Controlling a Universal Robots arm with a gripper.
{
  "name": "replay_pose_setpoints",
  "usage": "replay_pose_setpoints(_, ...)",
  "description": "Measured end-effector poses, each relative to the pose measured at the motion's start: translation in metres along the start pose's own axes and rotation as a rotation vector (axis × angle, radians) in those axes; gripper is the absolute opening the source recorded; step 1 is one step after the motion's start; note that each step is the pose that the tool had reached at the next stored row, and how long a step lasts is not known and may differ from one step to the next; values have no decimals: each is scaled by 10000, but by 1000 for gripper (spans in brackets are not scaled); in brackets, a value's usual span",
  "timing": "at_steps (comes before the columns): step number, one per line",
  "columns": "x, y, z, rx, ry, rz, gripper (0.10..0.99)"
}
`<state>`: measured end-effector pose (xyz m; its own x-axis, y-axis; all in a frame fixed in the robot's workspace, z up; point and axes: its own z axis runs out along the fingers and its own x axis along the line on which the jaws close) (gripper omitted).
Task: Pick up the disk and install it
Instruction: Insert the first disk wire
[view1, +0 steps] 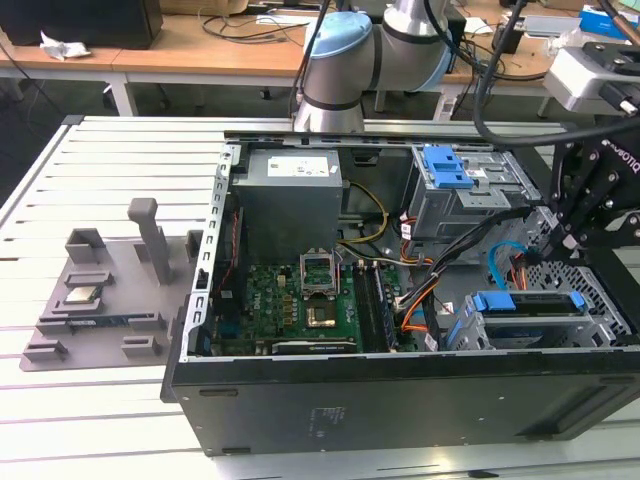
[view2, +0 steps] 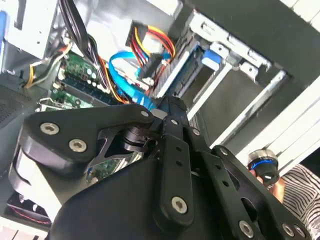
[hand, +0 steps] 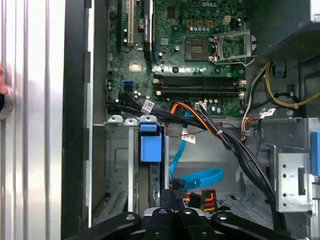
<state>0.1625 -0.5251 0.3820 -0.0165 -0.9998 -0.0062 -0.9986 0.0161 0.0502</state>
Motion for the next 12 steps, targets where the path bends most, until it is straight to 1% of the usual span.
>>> replay_pose_setpoints(1, -25, -24, 3, -3, 0, 0, 106)
replay_pose_setpoints(2, -88, -77, 16, -8, 10, 0, 106)
replay_pose_setpoints(3, -131, -102, 26, -8, 20, 0, 106)
replay_pose_setpoints(5, -172, -116, 52, -9, 25, 0, 106)
replay_pose_setpoints(7, -201, -122, 85, -8, 34, 1, 106)
replay_pose_setpoints(9, -214, -124, 121, -9, 38, 3, 106)
replay_pose_setpoints(12, -214, -125, 124, -8, 39, 1, 106)
